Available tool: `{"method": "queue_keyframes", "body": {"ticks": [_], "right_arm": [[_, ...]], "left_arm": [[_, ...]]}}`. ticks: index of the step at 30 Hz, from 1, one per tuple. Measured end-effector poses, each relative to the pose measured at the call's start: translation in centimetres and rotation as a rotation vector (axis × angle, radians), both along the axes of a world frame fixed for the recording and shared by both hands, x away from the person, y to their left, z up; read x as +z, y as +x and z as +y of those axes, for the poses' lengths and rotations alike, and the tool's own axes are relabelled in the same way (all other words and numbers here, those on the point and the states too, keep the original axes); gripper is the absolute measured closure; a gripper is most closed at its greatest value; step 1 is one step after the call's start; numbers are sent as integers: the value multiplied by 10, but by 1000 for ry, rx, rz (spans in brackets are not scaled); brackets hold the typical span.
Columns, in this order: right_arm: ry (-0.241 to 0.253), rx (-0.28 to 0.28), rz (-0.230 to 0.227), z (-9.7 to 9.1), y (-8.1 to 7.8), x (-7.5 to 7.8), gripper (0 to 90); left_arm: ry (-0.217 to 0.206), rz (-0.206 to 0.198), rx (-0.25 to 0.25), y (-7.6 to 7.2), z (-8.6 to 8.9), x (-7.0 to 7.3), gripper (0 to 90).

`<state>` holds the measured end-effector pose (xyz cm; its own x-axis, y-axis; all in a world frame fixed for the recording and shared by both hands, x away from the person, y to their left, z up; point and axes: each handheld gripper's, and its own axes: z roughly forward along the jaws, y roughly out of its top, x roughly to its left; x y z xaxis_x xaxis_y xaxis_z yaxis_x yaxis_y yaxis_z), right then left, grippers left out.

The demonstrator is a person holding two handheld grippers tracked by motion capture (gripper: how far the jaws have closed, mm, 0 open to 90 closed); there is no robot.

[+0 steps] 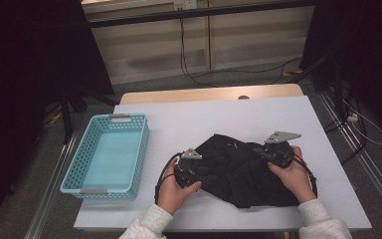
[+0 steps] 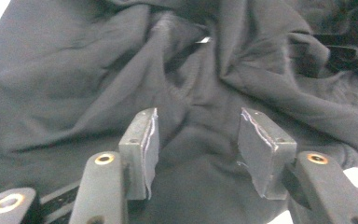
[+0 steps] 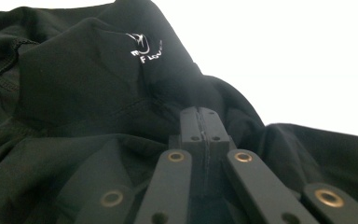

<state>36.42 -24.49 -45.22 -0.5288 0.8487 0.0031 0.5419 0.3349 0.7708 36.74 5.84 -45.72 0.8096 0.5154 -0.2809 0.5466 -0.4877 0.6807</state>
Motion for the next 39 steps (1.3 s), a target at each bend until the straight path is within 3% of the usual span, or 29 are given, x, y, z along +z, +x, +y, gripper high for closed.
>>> {"method": "queue_keyframes", "body": {"ticks": [1, 2, 3, 4, 5, 6, 9, 13, 16, 17, 18, 21, 24, 26, 28, 29, 31, 33, 35, 37, 38, 39], "right_arm": [[-5, -2, -1, 0, -3, 1, 900], [-5, -2, -1, 0, -3, 1, 900], [-9, 5, -5, 1, -4, 1, 900], [-9, 5, -5, 1, -4, 1, 900], [-10, 7, -6, 2, -4, 1, 900], [-10, 7, -6, 2, -4, 1, 900], [5, 2, -14, 0, -4, 2, 900], [13, -9, -19, -2, -4, 4, 900], [27, -25, -33, -6, -3, 8, 900], [41, -34, -35, -9, -3, 11, 900], [41, -34, -35, -9, -3, 11, 900], [25, -41, -33, -13, -4, 18, 900], [-13, -37, -11, -14, -4, 17, 900], [-65, -76, -1, -17, -3, 15, 900], [-41, -65, 20, -21, 0, 10, 891], [-51, -68, -3, -20, 2, 9, 816], [-33, -66, -9, -20, 3, 10, 796], [-12, -77, -52, -15, 9, 14, 642], [-1, -70, -52, -14, 12, 15, 625], [23, -67, -65, -7, 22, 17, 535], [23, -67, -65, -7, 22, 17, 535], [51, -47, -83, 2, 28, 15, 467]], "left_arm": [[8, 30, -5, -1, -2, -1, 625], [-10, 36, -12, -2, -4, -2, 625], [-9, 35, -20, -3, -6, -3, 700], [0, 31, -26, -4, -7, -3, 700], [6, 60, -17, -4, -8, -2, 788], [6, 60, -17, -4, -8, -2, 832], [9, 100, 0, -2, -5, -1, 879], [2, 121, 23, 1, 7, 9, 883], [-30, 115, 57, 7, 25, 22, 884], [-59, 111, 90, 11, 41, 31, 885], [-59, 111, 90, 11, 41, 31, 885], [-97, 86, 155, 16, 68, 47, 885], [-103, 76, 174, 17, 77, 52, 885], [-102, 78, 181, 18, 81, 52, 885], [-90, 84, 177, 18, 80, 50, 885], [-79, 88, 180, 18, 79, 47, 884], [-76, 94, 178, 18, 79, 45, 884], [-58, 101, 179, 19, 80, 43, 884], [-52, 110, 184, 19, 82, 41, 884], [-49, 110, 189, 18, 85, 41, 884], [-53, 111, 192, 18, 85, 40, 884], [-47, 111, 194, 18, 86, 40, 884]]}}
